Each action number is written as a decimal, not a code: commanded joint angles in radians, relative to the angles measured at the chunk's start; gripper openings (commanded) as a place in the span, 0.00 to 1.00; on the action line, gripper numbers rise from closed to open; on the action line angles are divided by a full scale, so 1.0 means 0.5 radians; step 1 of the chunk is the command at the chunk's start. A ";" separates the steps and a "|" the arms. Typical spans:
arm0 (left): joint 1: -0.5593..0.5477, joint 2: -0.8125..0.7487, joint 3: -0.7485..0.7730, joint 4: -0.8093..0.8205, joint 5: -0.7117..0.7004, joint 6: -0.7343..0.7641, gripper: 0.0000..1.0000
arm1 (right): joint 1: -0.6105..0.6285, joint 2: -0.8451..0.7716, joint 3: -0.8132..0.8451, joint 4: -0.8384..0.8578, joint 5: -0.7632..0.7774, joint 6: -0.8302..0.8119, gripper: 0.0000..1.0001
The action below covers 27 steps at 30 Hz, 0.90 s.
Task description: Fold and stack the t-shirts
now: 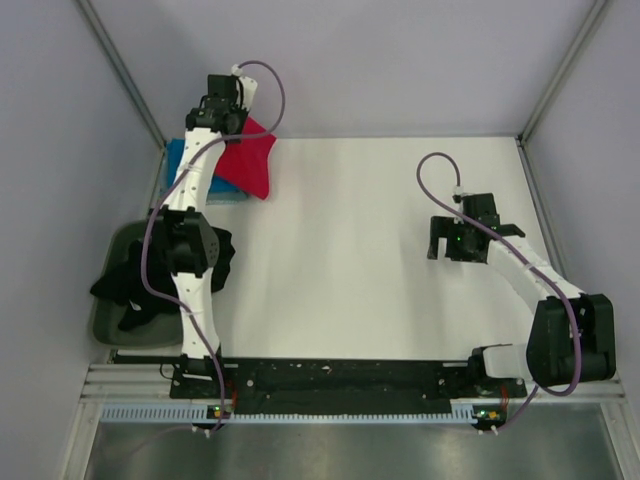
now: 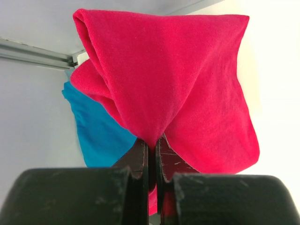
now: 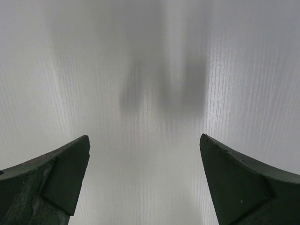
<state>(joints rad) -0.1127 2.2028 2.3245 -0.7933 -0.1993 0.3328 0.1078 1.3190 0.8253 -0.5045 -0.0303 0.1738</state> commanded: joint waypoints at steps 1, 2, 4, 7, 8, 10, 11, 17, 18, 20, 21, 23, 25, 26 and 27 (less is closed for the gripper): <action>0.075 -0.043 0.119 0.203 -0.034 0.022 0.00 | -0.028 -0.009 0.021 0.012 0.027 -0.038 0.99; 0.093 -0.055 0.119 0.215 -0.028 0.015 0.00 | -0.025 -0.009 0.021 0.012 0.030 -0.038 0.99; 0.118 -0.068 0.116 0.233 -0.010 0.003 0.00 | -0.028 -0.003 0.024 0.009 0.033 -0.038 0.99; 0.155 -0.074 0.073 0.270 0.043 -0.018 0.00 | -0.028 0.001 0.024 0.009 0.042 -0.038 0.99; 0.173 -0.062 0.070 0.283 0.055 -0.024 0.00 | -0.028 0.001 0.024 0.009 0.042 -0.041 0.99; 0.210 -0.022 0.073 0.307 0.046 -0.025 0.00 | -0.028 -0.003 0.024 0.006 0.042 -0.044 0.99; 0.210 -0.006 0.073 0.319 0.034 -0.021 0.00 | -0.025 -0.006 0.024 0.006 0.042 -0.047 0.99; 0.360 0.119 0.082 0.378 -0.006 -0.021 0.00 | -0.028 -0.006 0.031 0.003 0.039 -0.053 0.99; 0.376 0.138 0.082 0.387 0.009 -0.024 0.00 | -0.028 -0.006 0.031 0.003 0.039 -0.053 0.99; 0.397 0.175 0.082 0.418 0.049 -0.009 0.00 | -0.028 -0.002 0.031 0.003 0.039 -0.059 0.99; 0.400 0.196 0.082 0.433 0.040 0.000 0.00 | -0.028 0.004 0.034 0.006 0.039 -0.059 0.99; 0.403 0.251 0.097 0.470 -0.021 0.025 0.00 | -0.028 0.007 0.034 0.000 0.033 -0.062 0.99; 0.422 0.322 0.146 0.464 -0.067 0.016 0.00 | -0.028 0.004 0.034 0.000 0.036 -0.059 0.99; 0.431 0.337 0.158 0.464 -0.074 0.012 0.00 | -0.025 0.001 0.031 0.000 0.036 -0.065 0.99; 0.443 0.347 0.155 0.473 -0.089 0.000 0.00 | -0.028 -0.002 0.031 -0.003 0.039 -0.062 0.99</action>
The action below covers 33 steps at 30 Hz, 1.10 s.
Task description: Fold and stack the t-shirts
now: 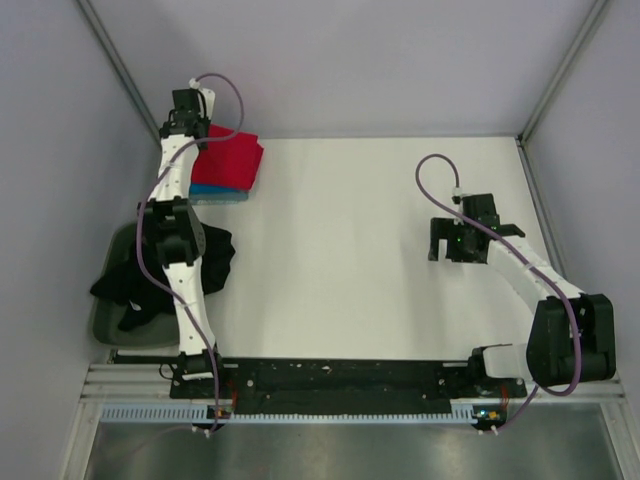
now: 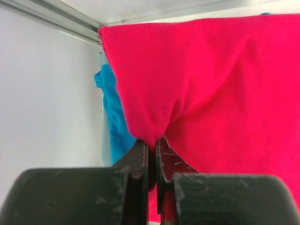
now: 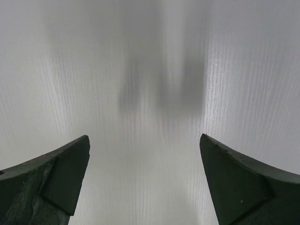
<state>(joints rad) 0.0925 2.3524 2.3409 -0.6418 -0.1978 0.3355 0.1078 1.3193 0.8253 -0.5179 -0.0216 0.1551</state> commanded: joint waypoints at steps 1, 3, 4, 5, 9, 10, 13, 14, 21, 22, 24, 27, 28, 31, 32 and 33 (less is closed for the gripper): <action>0.048 0.054 0.126 0.176 -0.095 -0.011 0.00 | -0.025 -0.006 0.028 0.026 0.022 -0.025 0.99; 0.073 0.072 0.126 0.188 -0.114 -0.021 0.00 | -0.025 0.003 0.031 0.023 0.019 -0.028 0.99; 0.079 0.078 0.126 0.194 -0.129 -0.018 0.00 | -0.028 0.006 0.034 0.026 0.022 -0.028 0.99; 0.088 0.081 0.126 0.195 -0.138 -0.018 0.00 | -0.025 0.009 0.037 0.026 0.025 -0.034 0.99; 0.137 0.066 0.123 0.188 -0.141 -0.045 0.00 | -0.025 0.018 0.043 0.023 0.028 -0.037 0.99; 0.143 0.051 0.120 0.185 -0.132 -0.051 0.00 | -0.025 0.015 0.043 0.020 0.031 -0.037 0.99; 0.146 -0.014 0.061 0.204 -0.095 -0.024 0.00 | -0.028 0.018 0.040 0.017 0.034 -0.034 0.99; 0.146 -0.026 0.046 0.219 -0.068 -0.012 0.00 | -0.025 0.021 0.040 0.020 0.034 -0.034 0.99; 0.140 0.011 0.003 0.185 -0.018 0.047 0.00 | -0.028 0.015 0.043 0.017 0.034 -0.040 0.99; 0.143 0.023 0.003 0.176 -0.046 0.050 0.09 | -0.025 0.012 0.043 0.014 0.034 -0.037 0.99; 0.143 0.044 0.000 0.182 -0.132 0.050 0.36 | -0.028 0.009 0.040 0.008 0.034 -0.037 0.99; 0.143 0.041 -0.003 0.201 -0.279 0.044 0.78 | -0.025 0.003 0.043 0.005 0.031 -0.043 0.99; 0.143 0.032 -0.003 0.213 -0.313 0.047 0.92 | -0.028 0.000 0.043 0.008 0.031 -0.043 0.99; 0.140 -0.047 -0.040 0.240 -0.347 0.047 0.95 | -0.028 -0.006 0.043 0.005 0.025 -0.043 0.99; 0.131 -0.090 -0.076 0.250 -0.329 0.059 0.96 | -0.025 -0.006 0.046 0.005 0.025 -0.043 0.99; 0.116 -0.139 -0.135 0.274 -0.322 0.080 0.96 | -0.028 -0.009 0.049 0.002 0.022 -0.040 0.99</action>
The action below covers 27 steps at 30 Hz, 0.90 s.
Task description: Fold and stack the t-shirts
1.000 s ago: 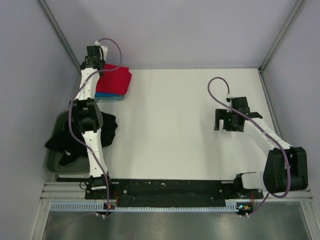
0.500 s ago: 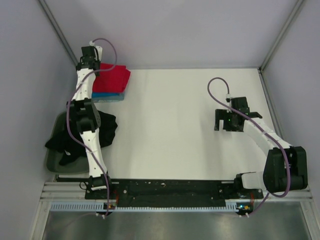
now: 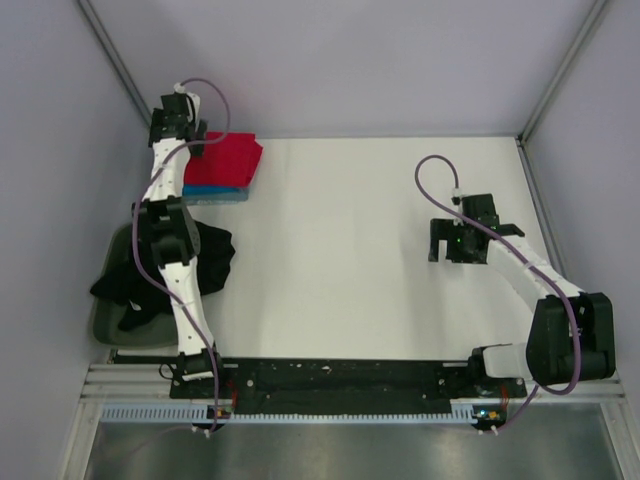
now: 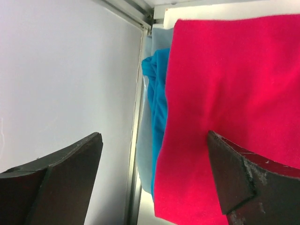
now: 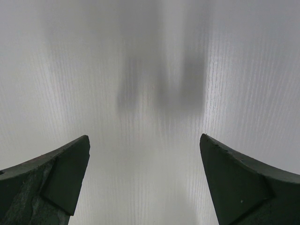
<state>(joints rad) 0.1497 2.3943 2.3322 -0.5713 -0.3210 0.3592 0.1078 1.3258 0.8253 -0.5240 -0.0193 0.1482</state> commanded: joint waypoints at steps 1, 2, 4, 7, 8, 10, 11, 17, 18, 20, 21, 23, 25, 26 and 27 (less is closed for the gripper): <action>-0.026 -0.312 -0.190 0.160 -0.061 0.067 0.97 | -0.028 -0.022 0.049 0.014 0.020 -0.029 0.99; -0.060 -0.382 -0.298 0.209 -0.042 0.113 0.97 | -0.025 -0.028 0.049 0.017 0.014 -0.029 0.99; -0.158 -0.575 -0.530 0.311 -0.009 0.211 0.98 | -0.025 -0.035 0.046 0.017 0.014 -0.030 0.99; -0.290 -0.797 -0.801 0.382 0.019 0.272 0.99 | -0.028 -0.044 0.052 0.017 0.002 -0.033 0.99; -0.381 -0.846 -0.850 0.366 0.037 0.276 0.99 | -0.025 -0.053 0.052 0.017 -0.013 -0.030 0.99; -0.459 -0.938 -0.949 0.296 0.093 0.267 0.99 | -0.028 -0.077 0.049 0.017 -0.023 -0.026 0.99; -0.505 -0.987 -0.995 0.256 0.123 0.263 0.99 | -0.028 -0.090 0.043 0.017 -0.032 -0.026 0.99; -0.744 -1.358 -1.522 0.167 0.338 0.181 0.99 | -0.025 -0.206 0.000 0.038 -0.109 -0.033 0.99; -0.769 -1.419 -1.617 0.161 0.378 0.141 0.99 | -0.025 -0.234 -0.009 0.048 -0.130 -0.030 0.99; -0.799 -1.570 -1.767 0.106 0.534 0.067 0.99 | -0.028 -0.286 -0.040 0.072 -0.170 -0.026 0.99; -0.809 -1.625 -1.835 0.060 0.598 0.037 0.99 | -0.025 -0.320 -0.055 0.091 -0.188 -0.026 0.99; -0.812 -1.739 -2.013 0.020 0.736 -0.012 0.99 | -0.028 -0.381 -0.092 0.127 -0.228 -0.023 0.99; -0.812 -1.904 -2.255 0.084 0.789 -0.004 0.99 | -0.025 -0.436 -0.132 0.170 -0.268 -0.014 0.99; -0.812 -1.987 -2.387 0.154 0.792 0.000 0.99 | -0.028 -0.464 -0.153 0.192 -0.293 -0.008 0.99; -0.809 -2.088 -2.540 0.212 0.811 0.018 0.99 | -0.028 -0.488 -0.178 0.219 -0.311 0.004 0.99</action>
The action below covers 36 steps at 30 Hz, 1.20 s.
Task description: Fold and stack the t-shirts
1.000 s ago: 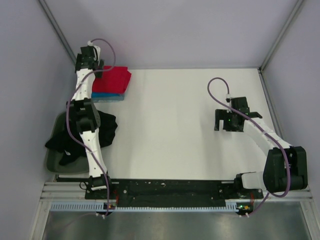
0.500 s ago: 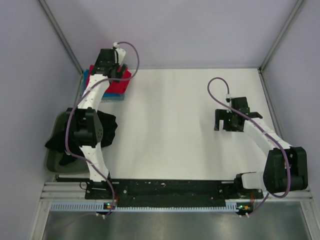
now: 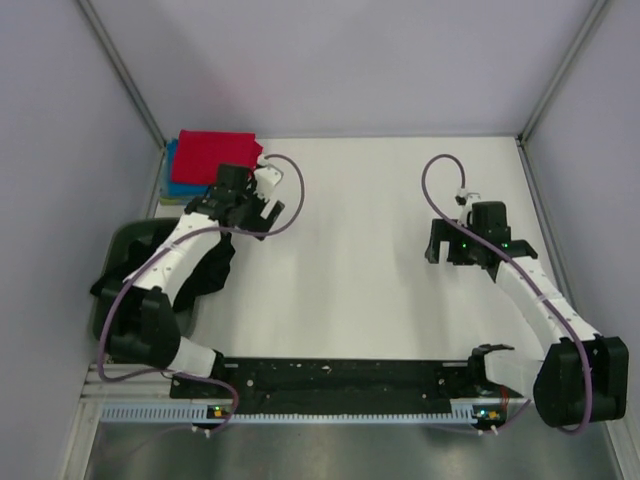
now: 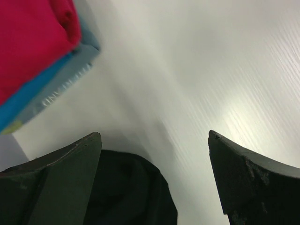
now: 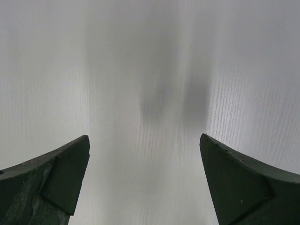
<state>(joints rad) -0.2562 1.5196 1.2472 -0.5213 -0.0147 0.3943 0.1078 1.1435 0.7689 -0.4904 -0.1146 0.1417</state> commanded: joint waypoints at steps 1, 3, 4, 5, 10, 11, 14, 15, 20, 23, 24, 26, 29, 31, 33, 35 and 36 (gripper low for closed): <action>0.003 -0.424 -0.514 0.177 0.213 -0.028 0.99 | -0.028 -0.148 -0.099 0.174 -0.142 0.029 0.99; 0.012 -0.596 -0.748 0.281 0.223 0.000 0.99 | -0.028 -0.194 -0.157 0.244 -0.179 0.054 0.99; 0.018 -0.673 -0.840 0.327 0.223 -0.003 0.99 | -0.028 -0.213 -0.188 0.281 -0.197 0.057 0.99; 0.034 -0.744 -0.941 0.379 0.238 -0.021 0.99 | -0.028 -0.240 -0.227 0.327 -0.209 0.063 0.99; 0.113 -0.983 -1.435 0.793 0.330 -0.169 0.99 | -0.025 -0.369 -0.439 0.578 -0.179 0.106 0.99; 0.129 -1.008 -1.527 0.894 0.327 -0.184 0.99 | -0.028 -0.397 -0.476 0.621 -0.170 0.115 0.99; 0.187 -1.069 -1.757 1.173 0.355 -0.209 0.99 | -0.028 -0.458 -0.562 0.708 -0.148 0.121 0.99; 0.190 -1.088 -1.816 1.238 0.370 -0.203 0.99 | -0.028 -0.477 -0.577 0.714 -0.148 0.118 0.99; 0.190 -1.146 -1.899 1.334 0.376 -0.199 0.99 | -0.025 -0.553 -0.651 0.803 -0.130 0.103 0.99; 0.190 -1.149 -1.902 1.340 0.358 -0.212 0.99 | -0.028 -0.578 -0.676 0.821 -0.114 0.103 0.99; 0.190 -1.149 -1.905 1.337 0.355 -0.209 0.99 | -0.025 -0.581 -0.685 0.824 -0.117 0.103 0.99; 0.190 -1.146 -1.905 1.355 0.300 -0.239 0.99 | -0.025 -0.575 -0.691 0.830 -0.127 0.103 0.99; 0.190 -1.128 -1.905 1.417 0.144 -0.328 0.99 | -0.025 -0.575 -0.694 0.846 -0.121 0.103 0.99; 0.190 -1.116 -1.902 1.438 0.082 -0.374 0.99 | -0.028 -0.578 -0.697 0.849 -0.117 0.100 0.99; 0.190 -1.109 -1.893 1.429 0.081 -0.405 0.99 | -0.028 -0.578 -0.703 0.855 -0.117 0.097 0.99; 0.190 -1.106 -1.887 1.414 0.109 -0.429 0.99 | -0.028 -0.575 -0.706 0.855 -0.120 0.100 0.99; 0.190 -1.103 -1.884 1.417 0.100 -0.445 0.99 | -0.028 -0.575 -0.706 0.855 -0.117 0.097 0.99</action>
<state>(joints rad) -0.1650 0.9627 0.2943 0.1299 0.0589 0.2268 0.1078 0.8715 0.4316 -0.1120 -0.1791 0.1871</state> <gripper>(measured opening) 0.987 0.987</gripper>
